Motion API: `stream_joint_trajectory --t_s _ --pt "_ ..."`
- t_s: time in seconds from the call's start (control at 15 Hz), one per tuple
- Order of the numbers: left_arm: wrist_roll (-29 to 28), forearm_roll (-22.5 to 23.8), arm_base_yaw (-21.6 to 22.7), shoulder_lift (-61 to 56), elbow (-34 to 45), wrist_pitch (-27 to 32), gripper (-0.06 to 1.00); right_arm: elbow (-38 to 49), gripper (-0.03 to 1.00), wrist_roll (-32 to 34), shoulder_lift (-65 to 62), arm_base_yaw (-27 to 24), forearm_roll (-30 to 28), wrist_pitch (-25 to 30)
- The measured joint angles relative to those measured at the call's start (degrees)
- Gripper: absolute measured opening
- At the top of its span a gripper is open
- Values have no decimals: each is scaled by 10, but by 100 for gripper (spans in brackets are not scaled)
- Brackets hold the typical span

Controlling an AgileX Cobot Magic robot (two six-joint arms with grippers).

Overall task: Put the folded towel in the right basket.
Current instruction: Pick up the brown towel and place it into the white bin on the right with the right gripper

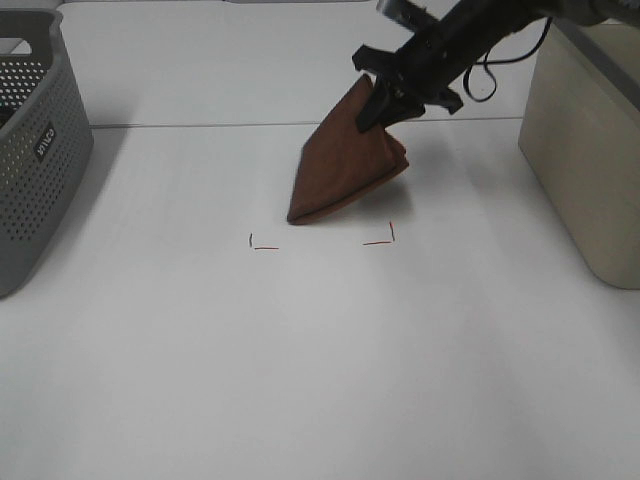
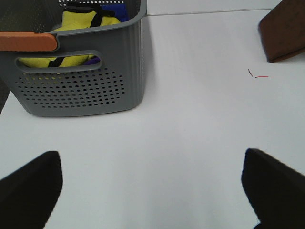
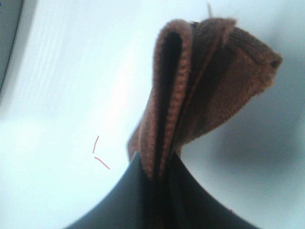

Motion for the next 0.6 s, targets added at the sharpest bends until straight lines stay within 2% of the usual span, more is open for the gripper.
stream_joint_trajectory --t_s 0.33,0.6 --pt "0 0 0 0 0 0 97 0 6 2 -131 0 -123 44" --pt "0 0 0 0 0 0 97 0 6 31 -248 -3 -273 55"
